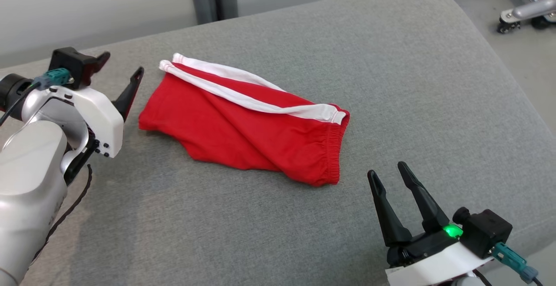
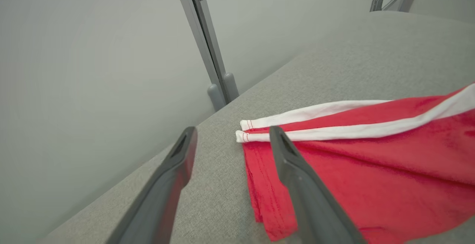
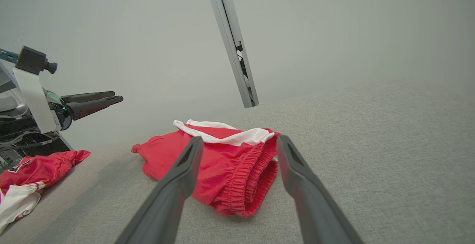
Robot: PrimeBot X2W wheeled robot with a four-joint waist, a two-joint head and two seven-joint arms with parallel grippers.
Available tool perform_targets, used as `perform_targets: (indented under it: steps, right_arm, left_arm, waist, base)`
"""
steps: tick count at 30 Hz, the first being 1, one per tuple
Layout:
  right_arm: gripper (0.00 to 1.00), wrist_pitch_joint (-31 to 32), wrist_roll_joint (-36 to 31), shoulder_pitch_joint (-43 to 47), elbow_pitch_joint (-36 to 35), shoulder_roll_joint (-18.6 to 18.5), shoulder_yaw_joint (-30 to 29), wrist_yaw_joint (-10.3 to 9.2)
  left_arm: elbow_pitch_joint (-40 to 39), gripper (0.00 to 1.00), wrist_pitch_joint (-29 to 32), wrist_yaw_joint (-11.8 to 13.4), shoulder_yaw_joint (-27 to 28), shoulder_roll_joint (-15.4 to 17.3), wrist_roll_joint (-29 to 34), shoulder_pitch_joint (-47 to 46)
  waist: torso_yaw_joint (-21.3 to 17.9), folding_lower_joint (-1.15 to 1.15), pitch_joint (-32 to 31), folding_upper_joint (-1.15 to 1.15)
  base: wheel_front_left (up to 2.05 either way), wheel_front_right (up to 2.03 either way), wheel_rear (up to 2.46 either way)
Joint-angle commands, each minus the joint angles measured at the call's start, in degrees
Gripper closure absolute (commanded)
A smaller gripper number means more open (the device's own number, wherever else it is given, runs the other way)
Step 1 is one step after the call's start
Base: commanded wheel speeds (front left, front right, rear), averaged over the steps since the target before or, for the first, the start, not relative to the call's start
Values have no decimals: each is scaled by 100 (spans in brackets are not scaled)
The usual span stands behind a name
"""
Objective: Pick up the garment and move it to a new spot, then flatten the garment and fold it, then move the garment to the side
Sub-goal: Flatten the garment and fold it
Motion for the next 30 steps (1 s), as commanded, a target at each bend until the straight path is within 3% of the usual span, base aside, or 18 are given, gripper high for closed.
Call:
perform_targets:
  steps: [1,13,25,26,27,28,30]
  right_arm:
    - [0,-29,45,-80,2,-14,32,1]
    - [0,-29,100,-386,124,63,163,1]
    - [0,-29,143,-550,191,115,263,1]
    - [0,-29,153,-558,198,118,272,1]
    - [0,-29,151,-566,204,118,286,1]
    - [0,-29,147,-572,215,119,297,1]
    - [0,-29,142,-576,222,122,291,1]
  left_arm:
    - [65,0,148,-1,-109,51,-107,-86]
    - [346,0,1327,-2,-1235,271,-992,-307]
    - [493,0,1898,-3,-1883,317,-1684,-534]
    - [516,24,1888,-3,-1924,322,-1714,-552]
    - [539,72,1874,-3,-1961,320,-1749,-555]
    - [561,100,1909,-3,-2003,306,-1815,-537]
    - [562,100,1905,-2,-2036,275,-1945,-520]
  waist:
    - [-94,0,100,0]
    - [-444,0,495,0]
    - [-600,0,697,0]
    - [-610,0,703,0]
    - [-615,0,707,0]
    - [-616,0,707,0]
    - [-596,0,690,0]
  base:
    - [0,0,0]
    - [0,0,0]
    - [0,0,0]
    - [0,0,0]
    - [0,0,0]
    - [0,0,0]
    - [0,0,0]
